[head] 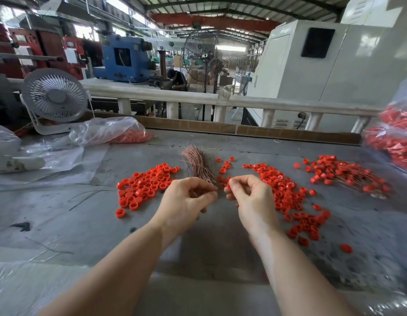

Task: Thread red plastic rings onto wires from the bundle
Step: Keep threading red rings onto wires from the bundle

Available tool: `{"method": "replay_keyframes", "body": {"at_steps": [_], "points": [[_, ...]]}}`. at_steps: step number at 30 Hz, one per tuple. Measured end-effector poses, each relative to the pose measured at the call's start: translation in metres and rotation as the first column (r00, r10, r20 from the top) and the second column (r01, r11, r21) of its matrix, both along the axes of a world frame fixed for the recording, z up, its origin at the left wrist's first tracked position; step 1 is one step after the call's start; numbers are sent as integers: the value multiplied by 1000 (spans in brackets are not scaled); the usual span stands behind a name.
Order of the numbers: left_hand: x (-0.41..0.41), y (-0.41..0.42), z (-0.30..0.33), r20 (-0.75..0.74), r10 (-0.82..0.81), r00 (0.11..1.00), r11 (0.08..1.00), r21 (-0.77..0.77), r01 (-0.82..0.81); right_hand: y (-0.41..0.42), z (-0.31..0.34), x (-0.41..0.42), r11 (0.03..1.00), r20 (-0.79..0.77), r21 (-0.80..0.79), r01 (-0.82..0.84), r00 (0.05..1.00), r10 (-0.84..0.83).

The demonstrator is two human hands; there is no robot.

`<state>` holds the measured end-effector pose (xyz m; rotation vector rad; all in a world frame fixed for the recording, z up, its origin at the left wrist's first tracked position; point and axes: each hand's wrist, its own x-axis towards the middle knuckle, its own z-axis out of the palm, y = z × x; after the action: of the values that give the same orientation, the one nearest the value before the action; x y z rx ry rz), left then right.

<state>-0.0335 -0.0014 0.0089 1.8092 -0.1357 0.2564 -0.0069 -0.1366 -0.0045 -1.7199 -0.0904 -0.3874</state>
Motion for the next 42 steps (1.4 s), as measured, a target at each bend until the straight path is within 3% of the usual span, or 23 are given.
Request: {"method": "replay_keyframes", "body": {"at_steps": [6, 13, 28, 34, 42], "points": [[7, -11, 13, -26, 12, 1000, 1000, -22, -13, 1, 0, 1, 1000, -25, -6, 11, 1000, -11], [18, -24, 13, -226, 41, 973, 931, -344, -119, 2, -2, 0, 1000, -20, -20, 17, 1000, -17], [15, -22, -10, -63, -100, 993, 903, -424, 64, 5, 4, -6, 990, 67, 84, -115, 992, 109], [11, -17, -10, -81, -114, 990, 851, -523, 55, 8, 5, -9, 952, 54, 183, -246, 969, 240], [9, -20, -10, -100, -142, 985, 860, -506, 73, 6, 3, -8, 963, 84, 147, -225, 973, 214]]}}
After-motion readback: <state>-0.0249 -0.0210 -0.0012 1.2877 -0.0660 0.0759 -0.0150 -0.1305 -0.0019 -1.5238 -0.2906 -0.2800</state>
